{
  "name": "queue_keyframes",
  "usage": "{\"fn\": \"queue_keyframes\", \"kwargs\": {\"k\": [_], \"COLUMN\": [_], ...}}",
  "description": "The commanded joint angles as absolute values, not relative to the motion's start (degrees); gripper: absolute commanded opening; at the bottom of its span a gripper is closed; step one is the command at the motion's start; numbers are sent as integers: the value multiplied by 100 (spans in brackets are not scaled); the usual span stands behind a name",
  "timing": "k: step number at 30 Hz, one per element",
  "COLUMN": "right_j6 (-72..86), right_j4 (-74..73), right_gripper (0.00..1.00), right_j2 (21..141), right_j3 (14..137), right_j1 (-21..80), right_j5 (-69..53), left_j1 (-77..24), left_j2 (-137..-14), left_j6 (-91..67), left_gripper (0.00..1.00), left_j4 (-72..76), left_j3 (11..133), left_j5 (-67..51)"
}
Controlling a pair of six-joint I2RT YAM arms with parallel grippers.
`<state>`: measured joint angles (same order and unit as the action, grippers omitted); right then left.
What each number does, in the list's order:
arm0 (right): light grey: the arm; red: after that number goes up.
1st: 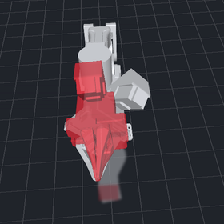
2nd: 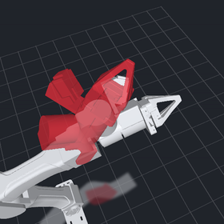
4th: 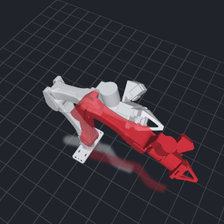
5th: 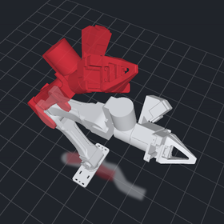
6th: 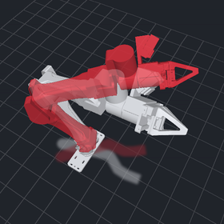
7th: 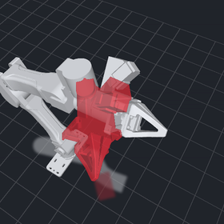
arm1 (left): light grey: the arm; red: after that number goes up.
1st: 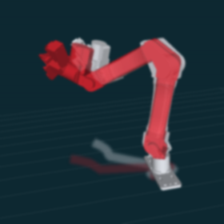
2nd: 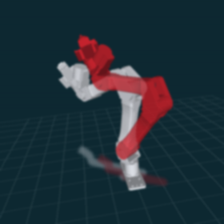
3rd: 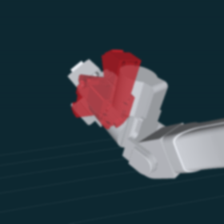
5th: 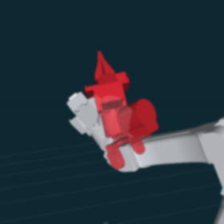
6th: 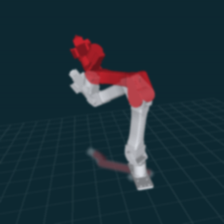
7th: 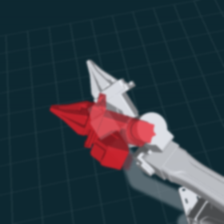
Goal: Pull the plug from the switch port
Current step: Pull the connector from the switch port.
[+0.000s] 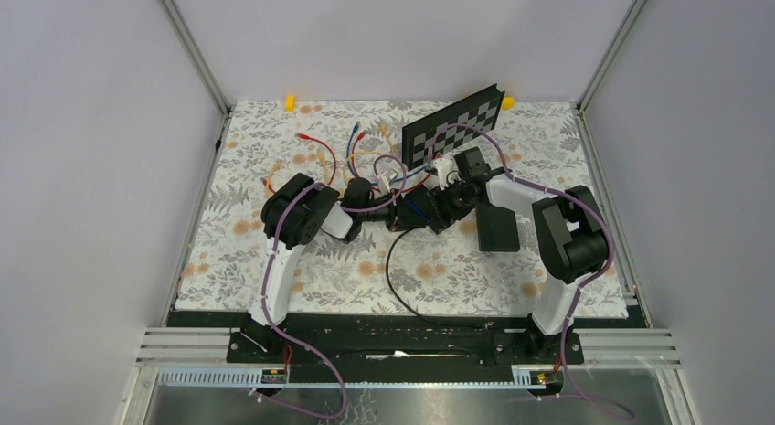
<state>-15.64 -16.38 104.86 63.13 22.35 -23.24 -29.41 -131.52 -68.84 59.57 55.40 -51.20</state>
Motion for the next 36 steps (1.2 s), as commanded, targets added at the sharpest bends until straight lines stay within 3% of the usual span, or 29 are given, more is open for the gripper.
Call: {"fn": "queue_keyframes", "kwargs": {"k": [1, 11, 16, 36], "right_j6": [-1436, -1250, -1199, -1558], "right_j4": [-1724, -1240, -1190, -1737], "right_gripper": [45, 39, 37, 34], "right_j2": [10562, 10278, 10268, 10507], "right_j3": [6092, 5835, 5816, 6209], "right_j1": [2252, 2735, 2783, 2643], "right_j5": [-2168, -1215, -880, -1408], "left_j1": [-2891, -2861, -2863, -2900], "left_j2": [-13364, -13193, -13178, -13121], "left_j6": [-6804, -7015, -7122, -6090], "left_gripper": [10, 0, 0, 0], "left_j4": [5537, 5435, 5565, 4793], "left_j3": [5524, 5668, 5628, 5441], "left_j5": [-4811, -4832, -4826, -4650]}}
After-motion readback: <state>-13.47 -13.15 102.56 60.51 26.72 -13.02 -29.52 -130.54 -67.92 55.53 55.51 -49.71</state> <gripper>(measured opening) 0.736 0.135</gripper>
